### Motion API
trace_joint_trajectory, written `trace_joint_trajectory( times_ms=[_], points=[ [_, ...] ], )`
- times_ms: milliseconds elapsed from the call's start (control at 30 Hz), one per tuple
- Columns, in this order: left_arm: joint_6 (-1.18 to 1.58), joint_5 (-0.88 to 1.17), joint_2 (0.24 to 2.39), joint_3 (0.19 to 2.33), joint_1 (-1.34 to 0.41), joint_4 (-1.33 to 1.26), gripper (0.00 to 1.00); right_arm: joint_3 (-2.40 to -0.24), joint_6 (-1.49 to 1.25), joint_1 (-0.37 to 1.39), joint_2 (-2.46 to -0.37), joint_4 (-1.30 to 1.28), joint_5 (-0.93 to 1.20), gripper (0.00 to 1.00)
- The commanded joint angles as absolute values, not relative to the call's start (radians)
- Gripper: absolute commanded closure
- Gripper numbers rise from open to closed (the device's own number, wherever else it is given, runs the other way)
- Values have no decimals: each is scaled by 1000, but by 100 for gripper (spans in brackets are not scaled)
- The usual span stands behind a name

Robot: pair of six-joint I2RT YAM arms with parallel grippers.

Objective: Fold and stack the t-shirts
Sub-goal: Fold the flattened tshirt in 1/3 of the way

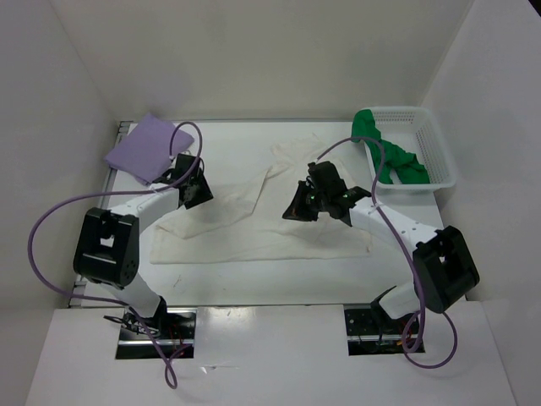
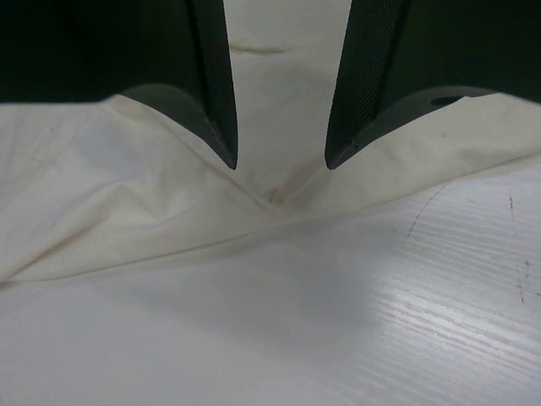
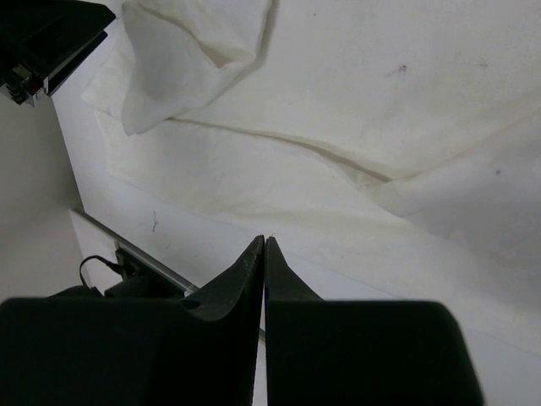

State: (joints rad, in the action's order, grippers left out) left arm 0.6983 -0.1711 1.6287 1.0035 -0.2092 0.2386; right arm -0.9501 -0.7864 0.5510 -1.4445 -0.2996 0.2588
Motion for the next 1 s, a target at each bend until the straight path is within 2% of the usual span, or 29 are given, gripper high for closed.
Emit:
trace_joint_trajectory(
  times_ms=[0,200,267,400,967],
  points=[
    [650,-201,1649,1028,-212,181,46,-969,-764,551,-1411,-272,256,95],
    [607,-183,1747,1064,-212,158,48,-950,-764,551,-1391,-272,265,95],
    [607,-183,1758,1065,-212,147,53,-940,-764,551,-1391,-272,265,95],
    [607,-183,1749,1065,-212,121,54,-930,-764,551,-1381,-272,265,95],
    [617,-164,1720,1037,-212,121,88,-939,-773,551,-1371,-272,256,95]
  ],
)
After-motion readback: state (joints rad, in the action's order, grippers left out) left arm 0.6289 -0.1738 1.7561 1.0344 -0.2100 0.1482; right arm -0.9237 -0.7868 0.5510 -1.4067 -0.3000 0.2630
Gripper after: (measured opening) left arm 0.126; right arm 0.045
